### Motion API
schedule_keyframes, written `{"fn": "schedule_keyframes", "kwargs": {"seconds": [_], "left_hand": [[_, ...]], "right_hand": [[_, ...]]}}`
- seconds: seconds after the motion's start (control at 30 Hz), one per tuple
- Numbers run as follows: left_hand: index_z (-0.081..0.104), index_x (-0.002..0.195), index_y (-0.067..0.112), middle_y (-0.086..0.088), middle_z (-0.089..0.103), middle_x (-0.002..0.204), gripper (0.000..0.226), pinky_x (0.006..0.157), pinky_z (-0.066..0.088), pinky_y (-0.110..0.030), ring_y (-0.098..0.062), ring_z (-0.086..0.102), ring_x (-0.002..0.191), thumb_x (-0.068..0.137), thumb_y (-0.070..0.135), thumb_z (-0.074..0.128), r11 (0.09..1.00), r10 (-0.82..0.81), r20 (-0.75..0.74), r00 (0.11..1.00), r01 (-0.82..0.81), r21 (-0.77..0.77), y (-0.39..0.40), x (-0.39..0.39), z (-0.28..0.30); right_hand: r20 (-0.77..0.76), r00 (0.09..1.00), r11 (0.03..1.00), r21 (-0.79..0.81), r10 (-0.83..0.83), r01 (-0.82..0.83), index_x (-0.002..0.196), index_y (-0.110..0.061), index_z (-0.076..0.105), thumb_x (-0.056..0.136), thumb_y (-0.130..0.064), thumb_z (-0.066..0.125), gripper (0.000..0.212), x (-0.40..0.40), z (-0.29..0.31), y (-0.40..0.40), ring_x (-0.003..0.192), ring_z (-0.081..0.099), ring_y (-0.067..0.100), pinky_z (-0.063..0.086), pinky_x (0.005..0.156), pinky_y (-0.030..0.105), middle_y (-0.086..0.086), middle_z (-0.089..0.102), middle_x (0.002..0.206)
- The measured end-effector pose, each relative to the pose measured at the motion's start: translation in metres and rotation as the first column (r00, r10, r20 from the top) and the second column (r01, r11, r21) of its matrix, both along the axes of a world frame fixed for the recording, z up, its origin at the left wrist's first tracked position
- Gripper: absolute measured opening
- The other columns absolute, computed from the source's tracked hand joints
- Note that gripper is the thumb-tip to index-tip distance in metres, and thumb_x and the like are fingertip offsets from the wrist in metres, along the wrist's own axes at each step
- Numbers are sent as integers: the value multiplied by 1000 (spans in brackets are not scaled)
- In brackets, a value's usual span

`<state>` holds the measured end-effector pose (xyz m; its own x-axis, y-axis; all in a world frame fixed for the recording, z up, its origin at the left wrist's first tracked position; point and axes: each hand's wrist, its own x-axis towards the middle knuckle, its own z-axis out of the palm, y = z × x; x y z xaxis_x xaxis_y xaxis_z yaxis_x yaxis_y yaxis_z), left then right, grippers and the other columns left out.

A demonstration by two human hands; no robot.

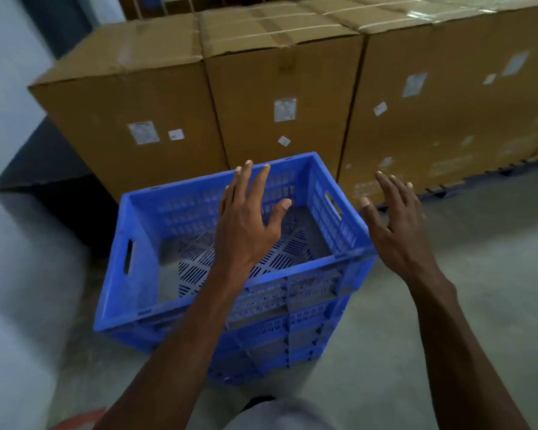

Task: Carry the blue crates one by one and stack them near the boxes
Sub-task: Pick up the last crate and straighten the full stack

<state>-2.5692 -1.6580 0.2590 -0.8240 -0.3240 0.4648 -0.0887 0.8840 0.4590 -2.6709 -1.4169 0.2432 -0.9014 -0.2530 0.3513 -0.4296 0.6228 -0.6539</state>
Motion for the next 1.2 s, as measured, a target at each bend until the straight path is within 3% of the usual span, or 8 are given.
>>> {"fn": "schedule_keyframes", "kwargs": {"seconds": [0.13,0.3,0.4,0.57,0.7,0.83,1.07,1.2], "left_hand": [[33,157,27,1,17,169,67,122,21,-51,-17,8,156,100,60,43,966,-250,0,968,249,62,43,-11,-8],[42,153,25,-1,26,166,67,120,27,-50,-18,17,155,95,60,47,833,-547,10,837,544,99,113,3,-29],[42,153,26,-2,29,165,64,119,30,-49,-22,24,153,96,54,53,706,-708,51,704,704,81,160,31,-51],[34,155,31,-1,30,164,65,118,28,-42,-21,24,152,96,53,51,436,-897,125,423,894,104,238,107,-78],[33,155,34,-1,29,164,66,121,26,-42,-20,22,153,95,56,48,241,-956,210,202,954,180,297,188,-100],[32,155,36,1,28,165,69,121,22,-39,-18,19,153,92,62,41,67,-962,272,-2,967,245,362,277,-117],[32,154,37,4,26,165,66,120,28,-48,-16,20,153,94,62,43,-290,-864,320,-389,904,315,490,479,-133],[33,154,35,1,28,165,66,120,27,-47,-18,22,152,95,63,40,-445,-783,327,-530,843,302,550,575,-137]], "right_hand": [[27,974,972,-63,-226,227,155,-34,32,100,-55,44,59,52,-10,33,154,11,18,18,118,45,-3,30,162],[122,856,860,-22,-503,509,156,-38,27,102,-53,44,59,139,-34,78,154,7,14,14,120,46,-5,25,165],[173,726,737,-2,-665,676,156,-36,27,101,-54,42,60,211,-54,107,154,7,14,12,120,43,-5,26,165],[240,433,456,51,-869,888,156,-34,29,99,-56,40,62,350,-86,147,154,11,19,11,120,39,-1,29,164],[288,202,227,58,-936,972,155,-34,32,97,-63,34,65,468,-108,174,153,16,20,13,122,39,-1,32,162],[368,-44,-21,67,-929,998,152,-28,39,101,-57,39,59,587,-121,195,149,22,18,10,118,28,0,38,159],[426,-377,-373,95,-823,923,156,-30,31,99,-59,33,64,815,-137,243,151,20,20,18,122,43,-2,32,162],[417,-526,-536,104,-741,838,156,-32,30,99,-58,34,63,905,-134,265,152,18,22,19,122,44,-1,32,162]]}}
